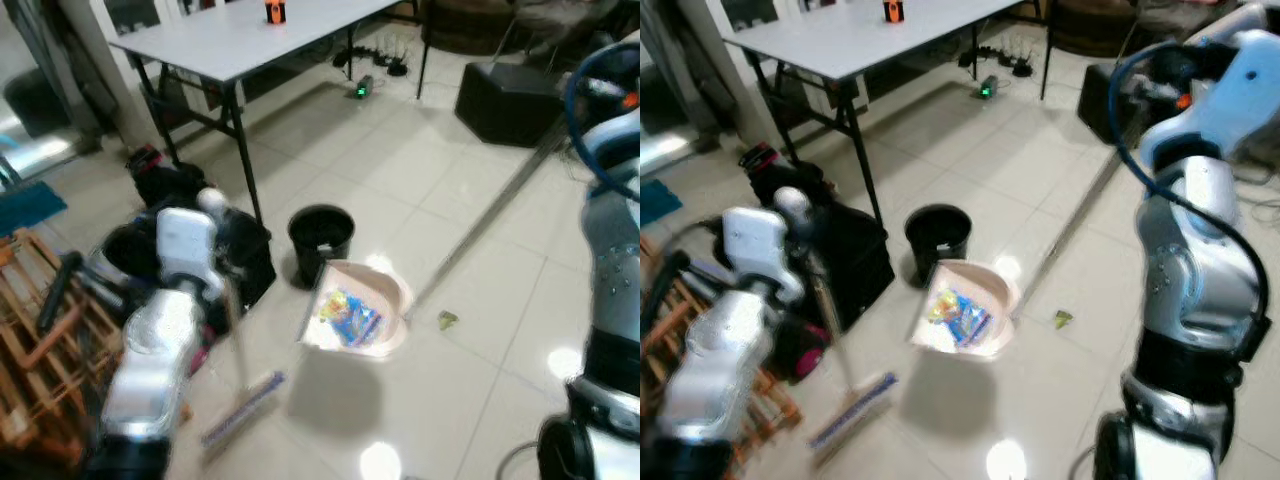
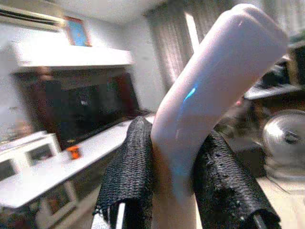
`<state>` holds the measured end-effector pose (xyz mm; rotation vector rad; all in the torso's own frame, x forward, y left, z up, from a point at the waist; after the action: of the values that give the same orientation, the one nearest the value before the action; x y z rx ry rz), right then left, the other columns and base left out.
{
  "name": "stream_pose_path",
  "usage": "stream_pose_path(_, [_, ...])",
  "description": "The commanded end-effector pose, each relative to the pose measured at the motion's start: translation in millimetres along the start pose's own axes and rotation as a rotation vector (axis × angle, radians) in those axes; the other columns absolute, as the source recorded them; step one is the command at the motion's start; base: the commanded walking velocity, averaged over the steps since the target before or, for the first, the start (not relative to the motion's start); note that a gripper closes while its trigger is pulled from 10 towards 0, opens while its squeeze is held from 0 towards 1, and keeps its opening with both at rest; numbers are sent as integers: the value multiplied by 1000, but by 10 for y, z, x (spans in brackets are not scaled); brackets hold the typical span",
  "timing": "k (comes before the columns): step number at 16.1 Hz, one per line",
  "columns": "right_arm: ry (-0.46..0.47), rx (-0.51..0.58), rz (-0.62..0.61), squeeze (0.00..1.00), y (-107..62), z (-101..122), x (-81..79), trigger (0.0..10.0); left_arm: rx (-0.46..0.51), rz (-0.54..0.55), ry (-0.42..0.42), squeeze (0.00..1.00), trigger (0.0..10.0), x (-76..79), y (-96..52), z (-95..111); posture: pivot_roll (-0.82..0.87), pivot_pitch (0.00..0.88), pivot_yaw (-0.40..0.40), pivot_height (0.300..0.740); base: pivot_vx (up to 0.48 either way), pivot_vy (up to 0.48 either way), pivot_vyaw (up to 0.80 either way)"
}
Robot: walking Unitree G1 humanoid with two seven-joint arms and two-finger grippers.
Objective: Sweep floor
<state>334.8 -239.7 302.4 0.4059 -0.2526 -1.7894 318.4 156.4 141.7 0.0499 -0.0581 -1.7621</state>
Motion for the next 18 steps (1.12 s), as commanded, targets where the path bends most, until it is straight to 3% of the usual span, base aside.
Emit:
stream_pose_path(1, [24, 70, 39, 0, 5, 173, -118, 10000, 52, 8, 20, 0, 10000, -68, 28, 149, -14, 0, 46, 740, 379, 0, -400])
stream_pose_path(15, [17, 88, 40, 0, 21, 190, -129, 10000, 73, -1, 7, 0, 10000, -50, 106, 194, -21, 0, 48, 740, 382, 0, -29])
stream_pose_path(18, [16, 89, 37, 0, 35, 188, -123, 10000, 89, 19, -37, 0, 10000, -56, 139, 241, -17, 0, 45, 740, 384, 0, 0])
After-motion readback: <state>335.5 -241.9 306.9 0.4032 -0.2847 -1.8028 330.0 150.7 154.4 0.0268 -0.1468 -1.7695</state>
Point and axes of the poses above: a point about 5 cm out from each wrist's last joint towards the gripper, its own y axis pointing out of the wrist towards the gripper, its own z axis along the axis of the wrist's last joint, x = y × z, the point moved 3 cm from there along y, pointing out of the wrist towards the gripper, and after that the axes turned 5 degrees about -y, right-handed, at the moved point
